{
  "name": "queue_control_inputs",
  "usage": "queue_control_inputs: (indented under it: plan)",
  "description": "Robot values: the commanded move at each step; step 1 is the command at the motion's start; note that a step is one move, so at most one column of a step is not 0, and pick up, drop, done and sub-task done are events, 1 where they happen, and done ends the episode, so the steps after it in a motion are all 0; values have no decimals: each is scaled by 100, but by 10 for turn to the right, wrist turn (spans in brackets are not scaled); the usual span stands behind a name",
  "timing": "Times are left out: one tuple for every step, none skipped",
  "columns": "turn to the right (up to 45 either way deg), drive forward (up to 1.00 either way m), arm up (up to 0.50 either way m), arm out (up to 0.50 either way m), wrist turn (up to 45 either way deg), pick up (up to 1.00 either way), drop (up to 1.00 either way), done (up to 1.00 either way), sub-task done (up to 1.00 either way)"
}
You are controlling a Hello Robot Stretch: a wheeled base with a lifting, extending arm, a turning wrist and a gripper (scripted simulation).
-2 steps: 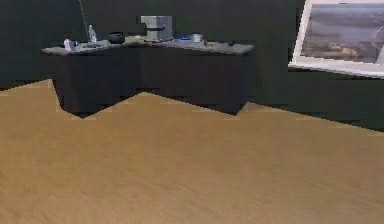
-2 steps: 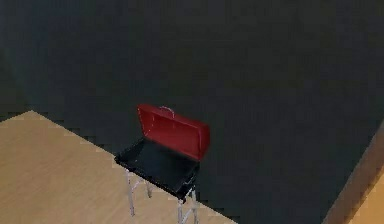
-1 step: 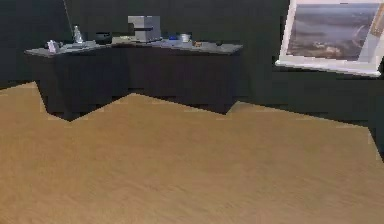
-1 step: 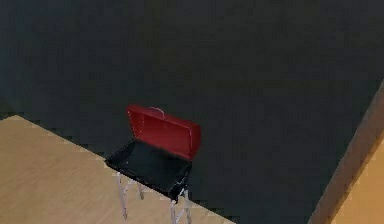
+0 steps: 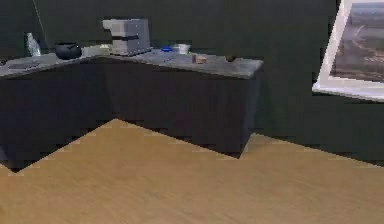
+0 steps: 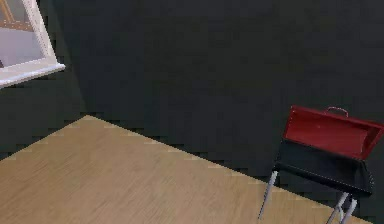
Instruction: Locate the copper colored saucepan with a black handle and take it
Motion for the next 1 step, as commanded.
queue_control_inputs:
  plan:
    - [0,100,0,0,0,0,0,0,0]
